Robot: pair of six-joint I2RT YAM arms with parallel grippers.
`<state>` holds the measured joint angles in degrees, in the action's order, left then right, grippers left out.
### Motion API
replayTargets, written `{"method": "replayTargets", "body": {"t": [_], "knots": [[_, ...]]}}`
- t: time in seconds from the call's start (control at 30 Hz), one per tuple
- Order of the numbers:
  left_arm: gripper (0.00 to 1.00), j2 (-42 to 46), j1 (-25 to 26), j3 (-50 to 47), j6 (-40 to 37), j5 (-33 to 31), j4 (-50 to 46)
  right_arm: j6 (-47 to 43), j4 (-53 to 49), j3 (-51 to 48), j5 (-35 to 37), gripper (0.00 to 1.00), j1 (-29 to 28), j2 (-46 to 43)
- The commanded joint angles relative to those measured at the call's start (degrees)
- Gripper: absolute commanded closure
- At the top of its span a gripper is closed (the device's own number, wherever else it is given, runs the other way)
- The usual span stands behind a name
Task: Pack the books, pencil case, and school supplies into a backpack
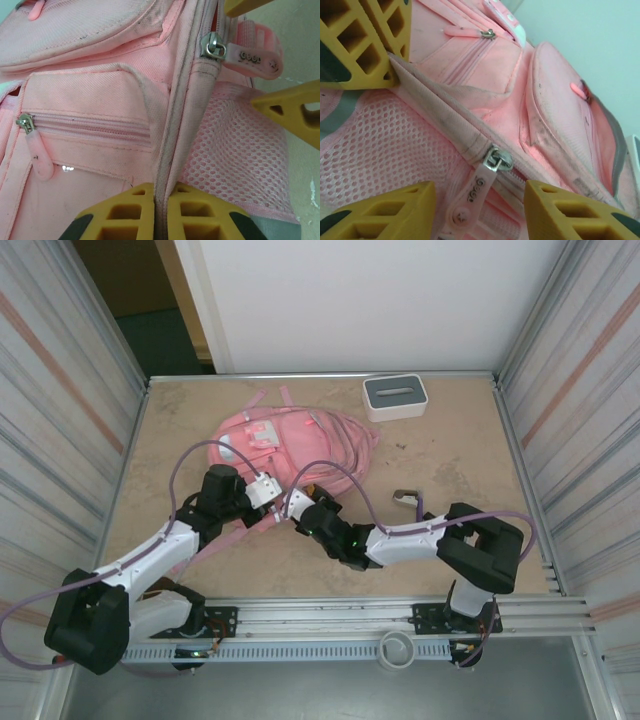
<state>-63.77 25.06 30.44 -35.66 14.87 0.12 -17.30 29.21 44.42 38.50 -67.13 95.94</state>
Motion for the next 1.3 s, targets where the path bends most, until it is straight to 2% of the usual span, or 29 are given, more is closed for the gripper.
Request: {"method": "replayTargets", "body": {"t": [0.0,0.43,0.8,1.03,1.13,1.27], "knots": [[0.93,0.14,0.17,2.6,2.3,4.61,2.15,-2.2,1.98,1.87,3.17,0.57,-0.63,1.4],[0.94,-0.47,0.17,2.79,2.61,4.12,2.16,-0.7,3.84,-1.72,4.54,0.83,-0.63,-2.41],[0.94,-0.48,0.17,3.22,2.63,3.88,1.7,10.53,-2.91,-3.42,-5.25,1.0,2.82,-8.46],[0.94,-0.01,0.17,3.06,2.68,2.57,1.85,19.87,-8.55,-5.39,-12.95,1.0,7.99,-13.67],[0.94,0.77,0.17,2.07,2.98,0.15,3.33,23.91,-11.98,-6.71,-15.59,1.0,10.81,-16.64],[1.0,2.33,0.08,0.85,3.59,-4.34,5.29,30.75,-18.67,-8.55,-16.79,1.0,16.46,-21.34]]}}
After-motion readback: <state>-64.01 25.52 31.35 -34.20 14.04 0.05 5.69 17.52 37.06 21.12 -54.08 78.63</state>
